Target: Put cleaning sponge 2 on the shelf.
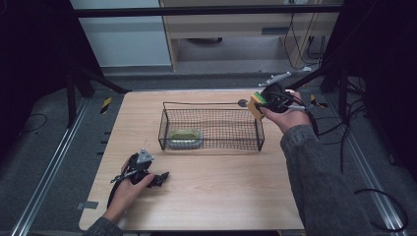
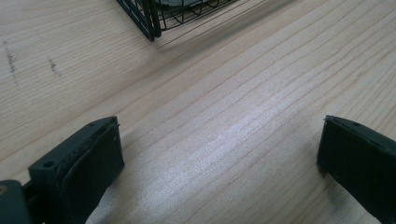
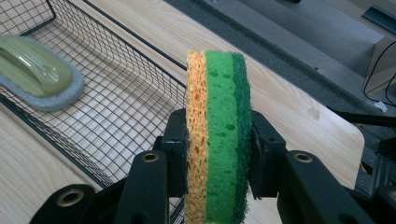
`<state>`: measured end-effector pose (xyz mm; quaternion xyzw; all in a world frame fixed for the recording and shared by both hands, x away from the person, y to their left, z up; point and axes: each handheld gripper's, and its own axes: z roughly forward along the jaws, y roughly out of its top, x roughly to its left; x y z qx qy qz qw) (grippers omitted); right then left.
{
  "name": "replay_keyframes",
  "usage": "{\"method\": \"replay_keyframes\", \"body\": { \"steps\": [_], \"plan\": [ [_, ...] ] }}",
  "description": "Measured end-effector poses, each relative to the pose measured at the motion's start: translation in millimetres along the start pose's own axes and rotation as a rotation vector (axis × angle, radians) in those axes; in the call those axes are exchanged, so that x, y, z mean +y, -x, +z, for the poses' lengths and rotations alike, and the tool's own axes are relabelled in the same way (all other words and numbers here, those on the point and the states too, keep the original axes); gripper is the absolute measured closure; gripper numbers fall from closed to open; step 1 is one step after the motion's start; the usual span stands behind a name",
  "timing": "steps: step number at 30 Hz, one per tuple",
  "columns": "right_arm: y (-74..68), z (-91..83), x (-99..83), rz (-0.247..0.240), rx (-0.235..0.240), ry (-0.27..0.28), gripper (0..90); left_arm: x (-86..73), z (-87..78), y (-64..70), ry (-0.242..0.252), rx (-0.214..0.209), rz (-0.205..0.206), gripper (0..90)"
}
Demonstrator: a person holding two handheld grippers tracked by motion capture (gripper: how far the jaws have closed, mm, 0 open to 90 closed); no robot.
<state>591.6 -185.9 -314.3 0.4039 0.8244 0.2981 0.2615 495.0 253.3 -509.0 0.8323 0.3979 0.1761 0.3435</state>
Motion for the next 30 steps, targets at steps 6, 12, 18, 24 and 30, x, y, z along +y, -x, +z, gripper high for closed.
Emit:
{"method": "replay_keyframes", "body": {
  "steps": [6,12,18,24,30],
  "plan": [
    [-1.3,4.9,-0.1,0.006,0.015,0.006,64.9,0.0,0.0,0.0,0.0,0.0,0.0,0.0],
    [-2.6,13.6,-4.3,0.001,0.026,-0.005,64.9,0.0,0.0,0.0,0.0,0.0,0.0,0.0],
    [-3.5,26.3,-8.2,-0.014,0.037,-0.016,64.9,-0.1,0.0,0.1,0.001,0.0,-0.001,0.0],
    [0.9,40.5,-13.9,-0.002,0.05,-0.036,64.9,-0.1,0.1,0.2,0.001,-0.001,-0.003,0.0],
    [5.2,48.8,-18.0,0.023,0.07,-0.042,64.9,-0.1,0.1,0.2,0.001,-0.001,-0.003,0.0]
  ]
}}
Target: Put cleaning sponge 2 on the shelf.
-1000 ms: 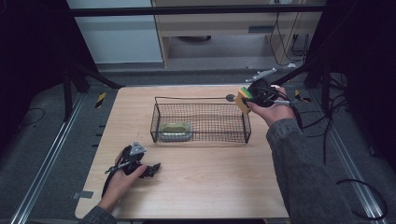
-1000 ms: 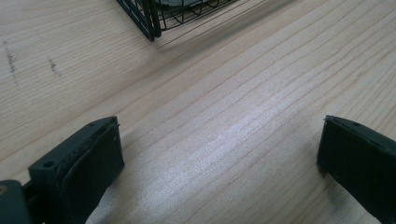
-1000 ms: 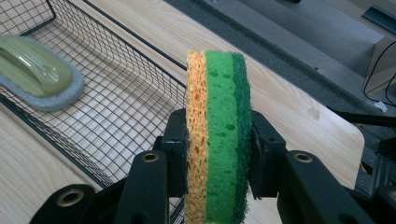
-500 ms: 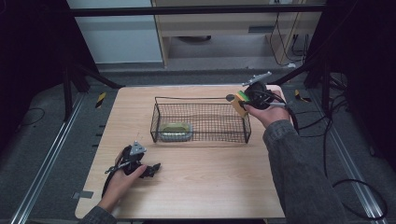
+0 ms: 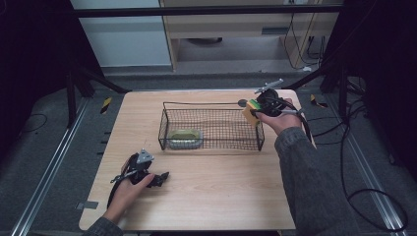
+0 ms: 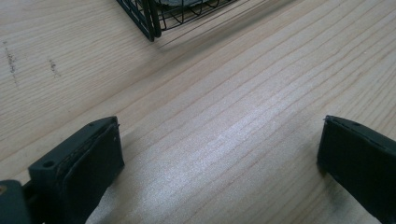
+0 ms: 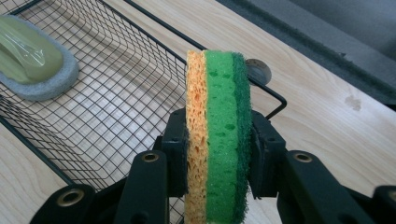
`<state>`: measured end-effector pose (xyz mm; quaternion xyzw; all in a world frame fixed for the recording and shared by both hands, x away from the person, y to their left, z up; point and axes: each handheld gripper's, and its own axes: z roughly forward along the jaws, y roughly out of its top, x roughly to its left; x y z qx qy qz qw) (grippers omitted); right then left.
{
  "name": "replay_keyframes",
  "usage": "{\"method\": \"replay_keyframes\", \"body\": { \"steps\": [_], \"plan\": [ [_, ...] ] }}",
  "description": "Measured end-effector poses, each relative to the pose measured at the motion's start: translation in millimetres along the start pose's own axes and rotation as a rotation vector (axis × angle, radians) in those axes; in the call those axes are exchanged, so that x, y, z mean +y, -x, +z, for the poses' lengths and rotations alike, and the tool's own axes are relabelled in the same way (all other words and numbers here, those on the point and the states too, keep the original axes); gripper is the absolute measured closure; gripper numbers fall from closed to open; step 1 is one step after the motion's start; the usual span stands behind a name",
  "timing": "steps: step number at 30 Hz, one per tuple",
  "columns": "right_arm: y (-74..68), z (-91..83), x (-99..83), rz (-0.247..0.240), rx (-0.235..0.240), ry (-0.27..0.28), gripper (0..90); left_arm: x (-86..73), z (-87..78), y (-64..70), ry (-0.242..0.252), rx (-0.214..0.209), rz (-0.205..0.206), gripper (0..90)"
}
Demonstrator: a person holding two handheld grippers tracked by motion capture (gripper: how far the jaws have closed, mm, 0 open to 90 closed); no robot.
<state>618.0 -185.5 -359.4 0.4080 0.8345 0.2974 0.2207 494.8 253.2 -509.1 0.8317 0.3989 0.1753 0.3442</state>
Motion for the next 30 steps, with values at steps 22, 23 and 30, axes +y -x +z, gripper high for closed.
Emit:
{"method": "replay_keyframes", "body": {
  "steps": [22,23,30],
  "plan": [
    [7.5,16.4,-14.8,0.05,0.018,-0.035,64.8,0.0,0.0,0.0,0.0,0.0,0.0,0.0],
    [7.4,17.3,-15.4,0.05,0.018,-0.035,64.8,0.0,0.0,0.0,0.0,0.0,0.0,0.0],
    [4.8,23.3,-17.1,0.042,0.018,-0.046,64.8,0.0,0.1,0.0,0.0,-0.001,0.0,0.0]
  ]
}}
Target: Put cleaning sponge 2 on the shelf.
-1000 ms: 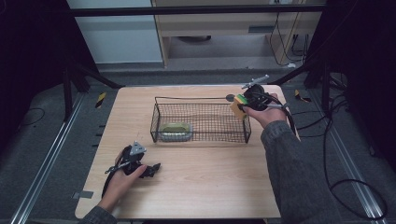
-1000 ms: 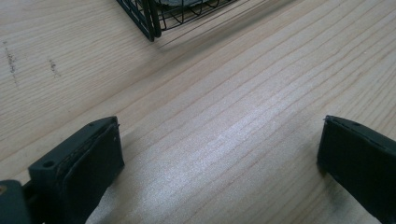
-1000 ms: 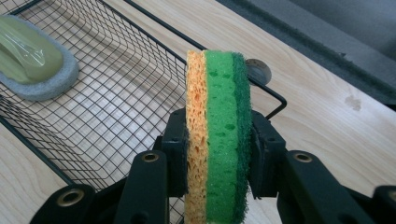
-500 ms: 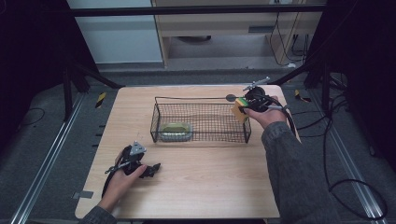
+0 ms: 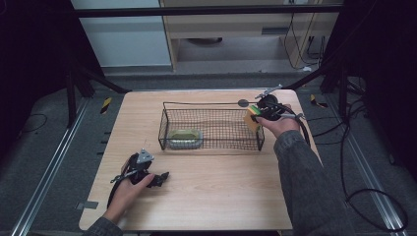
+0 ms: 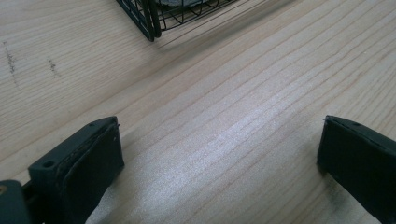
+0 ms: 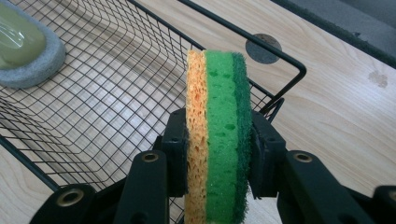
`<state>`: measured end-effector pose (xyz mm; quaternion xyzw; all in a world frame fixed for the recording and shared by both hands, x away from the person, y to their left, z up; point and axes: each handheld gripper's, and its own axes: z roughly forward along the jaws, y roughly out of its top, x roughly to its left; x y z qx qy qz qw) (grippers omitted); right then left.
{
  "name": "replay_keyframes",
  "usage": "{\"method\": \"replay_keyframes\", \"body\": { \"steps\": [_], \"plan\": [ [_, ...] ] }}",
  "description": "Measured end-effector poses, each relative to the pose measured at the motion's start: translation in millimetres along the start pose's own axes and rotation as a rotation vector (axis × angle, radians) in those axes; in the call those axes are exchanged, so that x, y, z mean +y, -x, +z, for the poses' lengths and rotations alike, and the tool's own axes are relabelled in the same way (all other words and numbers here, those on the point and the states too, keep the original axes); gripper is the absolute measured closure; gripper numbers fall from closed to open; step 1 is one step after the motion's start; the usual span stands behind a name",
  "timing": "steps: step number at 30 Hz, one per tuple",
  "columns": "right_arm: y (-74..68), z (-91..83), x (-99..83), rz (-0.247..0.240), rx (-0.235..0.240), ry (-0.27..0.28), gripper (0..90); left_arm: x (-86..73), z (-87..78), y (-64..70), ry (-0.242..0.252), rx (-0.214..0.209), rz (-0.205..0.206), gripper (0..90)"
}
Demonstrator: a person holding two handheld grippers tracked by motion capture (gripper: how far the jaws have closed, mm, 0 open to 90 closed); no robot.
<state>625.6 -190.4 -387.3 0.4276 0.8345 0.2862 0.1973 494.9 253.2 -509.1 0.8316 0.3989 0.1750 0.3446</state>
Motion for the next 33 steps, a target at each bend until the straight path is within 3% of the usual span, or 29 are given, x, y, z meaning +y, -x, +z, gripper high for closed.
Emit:
{"method": "replay_keyframes", "body": {
  "steps": [15,33],
  "plan": [
    [-3.4,19.3,-5.2,0.006,-0.001,-0.026,64.7,0.1,-0.3,-0.4,-0.004,0.0,0.005,0.0],
    [-5.4,28.9,-5.9,0.0,-0.009,-0.055,64.3,0.1,-0.3,-0.5,-0.005,-0.001,0.006,0.0]
  ]
}}
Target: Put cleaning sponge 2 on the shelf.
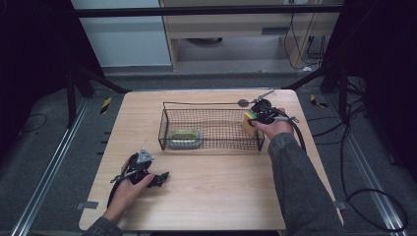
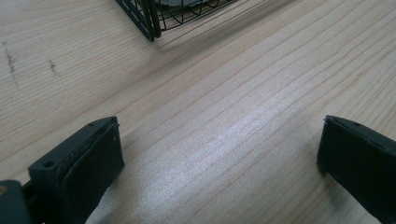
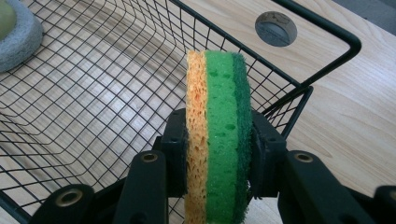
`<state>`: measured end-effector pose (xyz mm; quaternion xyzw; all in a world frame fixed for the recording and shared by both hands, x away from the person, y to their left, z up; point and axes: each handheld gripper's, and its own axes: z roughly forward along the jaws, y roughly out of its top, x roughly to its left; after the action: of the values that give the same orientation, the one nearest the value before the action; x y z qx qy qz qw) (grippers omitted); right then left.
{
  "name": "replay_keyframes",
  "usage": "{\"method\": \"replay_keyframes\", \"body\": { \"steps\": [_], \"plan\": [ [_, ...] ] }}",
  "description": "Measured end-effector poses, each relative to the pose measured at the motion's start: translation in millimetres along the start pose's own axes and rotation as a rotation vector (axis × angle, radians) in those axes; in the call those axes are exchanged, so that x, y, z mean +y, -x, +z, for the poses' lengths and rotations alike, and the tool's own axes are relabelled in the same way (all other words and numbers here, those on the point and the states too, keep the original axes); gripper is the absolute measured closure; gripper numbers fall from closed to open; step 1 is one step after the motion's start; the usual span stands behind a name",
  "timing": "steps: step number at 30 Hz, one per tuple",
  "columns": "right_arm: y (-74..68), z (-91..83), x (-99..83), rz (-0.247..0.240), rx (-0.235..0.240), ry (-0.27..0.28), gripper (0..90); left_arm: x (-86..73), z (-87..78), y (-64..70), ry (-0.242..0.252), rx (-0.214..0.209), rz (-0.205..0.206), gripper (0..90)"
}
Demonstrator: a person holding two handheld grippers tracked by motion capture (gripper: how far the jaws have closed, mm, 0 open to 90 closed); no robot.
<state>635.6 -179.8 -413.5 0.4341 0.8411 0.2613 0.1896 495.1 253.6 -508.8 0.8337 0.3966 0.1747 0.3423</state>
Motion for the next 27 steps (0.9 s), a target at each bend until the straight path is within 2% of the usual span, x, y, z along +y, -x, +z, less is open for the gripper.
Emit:
{"method": "replay_keyframes", "body": {
  "steps": [11,16,21,27],
  "plan": [
    [-0.9,1.3,0.7,0.004,0.001,-0.003,63.0,0.0,0.0,0.0,0.0,0.0,0.0,0.0],
    [-3.0,2.4,1.2,0.01,0.002,-0.01,55.0,0.0,0.0,0.0,0.0,0.0,0.0,0.0],
    [-5.6,0.6,1.6,0.001,-0.002,-0.013,52.9,0.0,0.0,0.0,0.0,0.0,0.0,0.0],
    [-6.9,-6.8,2.5,0.002,0.005,0.005,54.7,0.0,0.0,0.0,0.0,0.0,0.0,0.0]
  ]
}}
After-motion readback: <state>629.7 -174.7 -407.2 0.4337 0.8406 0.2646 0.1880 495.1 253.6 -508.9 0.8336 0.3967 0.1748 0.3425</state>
